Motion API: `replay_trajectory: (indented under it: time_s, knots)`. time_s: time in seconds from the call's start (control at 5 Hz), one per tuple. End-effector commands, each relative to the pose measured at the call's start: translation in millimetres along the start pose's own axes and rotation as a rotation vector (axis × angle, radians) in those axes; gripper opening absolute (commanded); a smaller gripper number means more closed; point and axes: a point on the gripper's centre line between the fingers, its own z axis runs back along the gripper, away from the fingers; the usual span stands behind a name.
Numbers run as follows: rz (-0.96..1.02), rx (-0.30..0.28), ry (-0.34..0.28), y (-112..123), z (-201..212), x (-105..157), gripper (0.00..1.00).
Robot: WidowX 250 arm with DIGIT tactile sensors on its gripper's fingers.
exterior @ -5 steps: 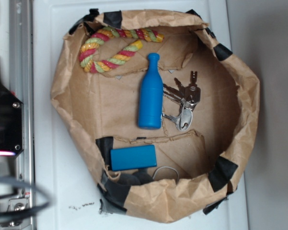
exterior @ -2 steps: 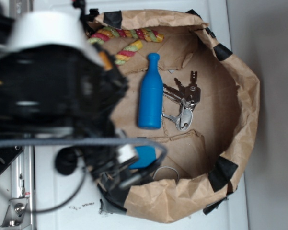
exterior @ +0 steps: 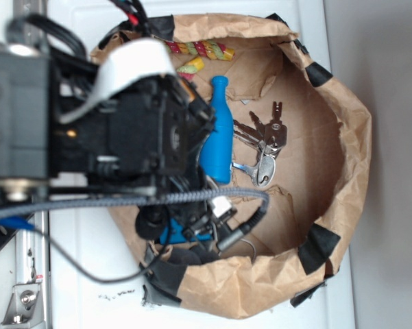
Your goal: Grab the silver keys.
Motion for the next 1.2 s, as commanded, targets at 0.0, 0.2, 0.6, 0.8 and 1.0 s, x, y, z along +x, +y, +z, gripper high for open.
replay_trajectory:
  time_s: [0.0,0.2,0.6,0.8,1.0]
  knots:
    - [-0.038,-0.018,-0.029,-8,-35,9,1.00]
    - [-0.010,-0.058,-0.018,-12,-41,17,1.00]
    - [0.037,-0.085,-0.024,-10,-42,24,1.00]
    - [0.037,-0.085,-0.024,-10,-42,24,1.00]
    - [0.037,-0.085,-0.024,-10,-42,24,1.00]
